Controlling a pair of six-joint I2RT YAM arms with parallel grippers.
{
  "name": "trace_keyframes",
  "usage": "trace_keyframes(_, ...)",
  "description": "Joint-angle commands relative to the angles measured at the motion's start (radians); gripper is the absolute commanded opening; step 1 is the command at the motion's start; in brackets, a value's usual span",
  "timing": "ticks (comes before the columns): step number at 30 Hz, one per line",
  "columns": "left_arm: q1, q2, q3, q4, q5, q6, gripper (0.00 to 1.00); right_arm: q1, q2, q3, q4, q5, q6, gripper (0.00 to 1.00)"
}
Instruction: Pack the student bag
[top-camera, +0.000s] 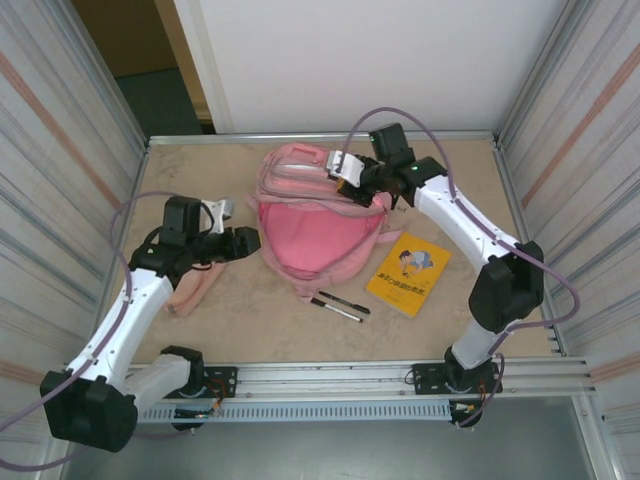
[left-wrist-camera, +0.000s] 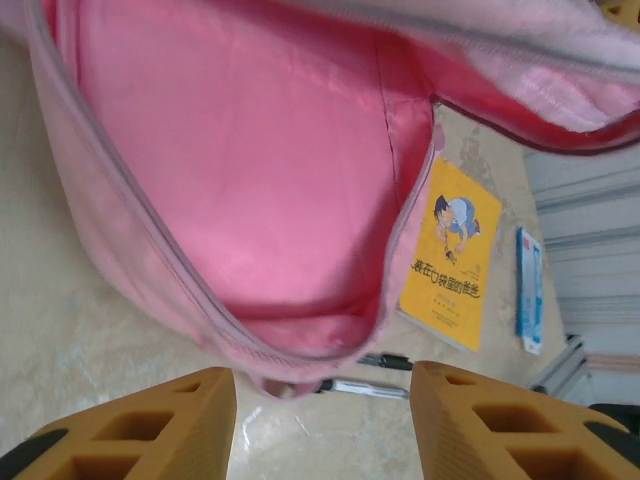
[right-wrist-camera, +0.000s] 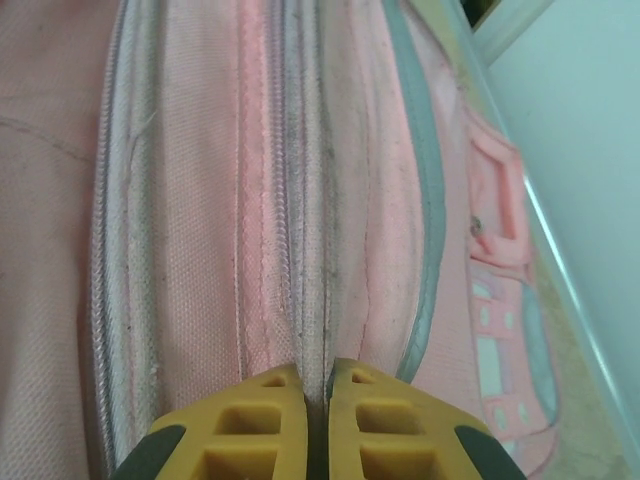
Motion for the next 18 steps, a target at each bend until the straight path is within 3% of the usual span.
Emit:
trace_keyframes(1, -0.078, -0.028, 0.042, 0.086, -0.108, 0.299, 0.49, -0.025, -0.036, 0.015, 0.034, -0.18, -0.145, 0.0)
trace_keyframes(4, -0.111, -0.052, 0.043, 0.147, -0.212, 0.432, 0.52, -0.032, -0.037, -0.018, 0.045, -0.241, -0.239, 0.0)
trace_keyframes(7, -0.11, -0.053, 0.033, 0.178, -0.245, 0.443, 0.54, -0.045, -0.034, -0.102, 0.128, -0.328, -0.311, 0.0)
trace_keyframes(10, -0.11, -0.06, -0.007, 0.211, -0.174, 0.445, 0.54, -0.042, -0.013, -0.181, 0.178, -0.385, -0.429, 0.0)
trace_keyframes(13, -0.112, -0.097, -0.079, 0.267, -0.089, 0.479, 0.54, -0.028, 0.027, -0.208, 0.265, -0.411, -0.441, 0.0)
trace_keyframes(18, -0.113, -0.183, -0.161, 0.285, -0.037, 0.479, 0.54, 0.029, 0.126, -0.152, 0.181, -0.326, -0.592, 0.0)
